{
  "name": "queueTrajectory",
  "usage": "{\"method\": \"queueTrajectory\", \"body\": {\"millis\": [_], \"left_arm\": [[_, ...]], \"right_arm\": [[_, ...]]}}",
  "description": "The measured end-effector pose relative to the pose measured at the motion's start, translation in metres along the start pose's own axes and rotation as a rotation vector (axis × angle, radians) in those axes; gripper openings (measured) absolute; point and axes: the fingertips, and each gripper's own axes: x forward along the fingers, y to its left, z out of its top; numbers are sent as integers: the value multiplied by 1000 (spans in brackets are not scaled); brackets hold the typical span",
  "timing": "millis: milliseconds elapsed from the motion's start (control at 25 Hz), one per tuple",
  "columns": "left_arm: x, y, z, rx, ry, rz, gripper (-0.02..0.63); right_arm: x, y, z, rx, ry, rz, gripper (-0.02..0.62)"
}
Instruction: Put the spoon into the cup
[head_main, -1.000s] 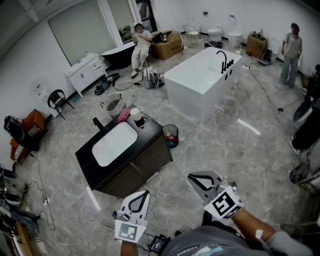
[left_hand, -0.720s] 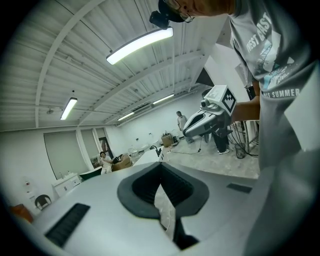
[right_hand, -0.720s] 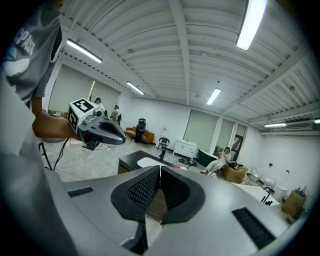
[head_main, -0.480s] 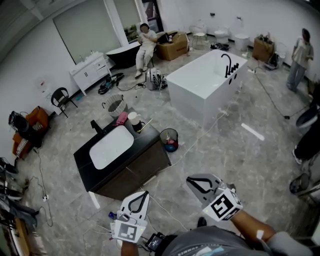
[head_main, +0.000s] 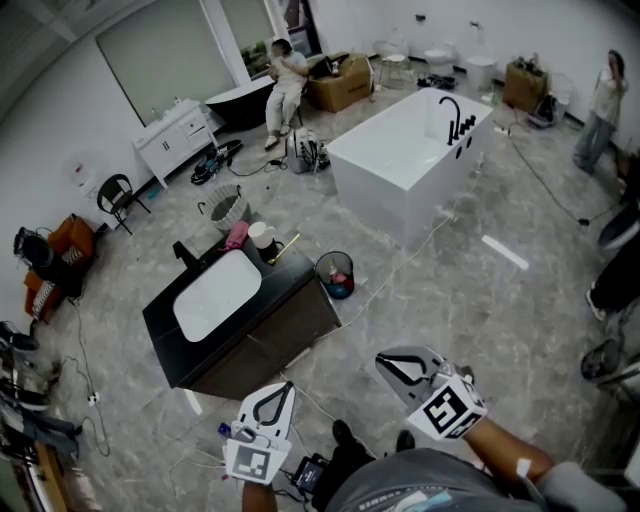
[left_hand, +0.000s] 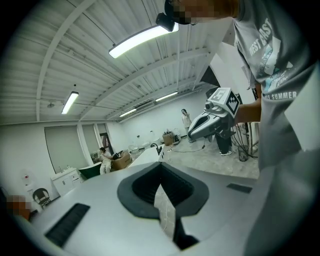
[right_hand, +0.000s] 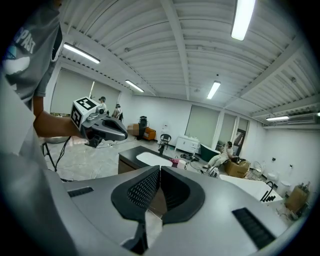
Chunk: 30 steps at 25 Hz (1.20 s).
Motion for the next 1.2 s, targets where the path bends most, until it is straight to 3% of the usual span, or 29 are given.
{"method": "queueTrajectory", "body": {"millis": [120, 320, 560, 1200], "left_arm": [[16, 14, 0, -21, -22, -35, 3], [30, 38, 26, 101, -103, -99, 3], [31, 68, 7, 22, -81, -115, 3], [27, 132, -26, 32, -113, -157, 3]], "right_arm": [[5, -12, 4, 2, 17, -34, 32], [18, -27, 15, 24, 41, -104, 32], [45, -17, 24, 42, 38, -110, 32], [105, -15, 43, 29, 79, -162, 32]]}}
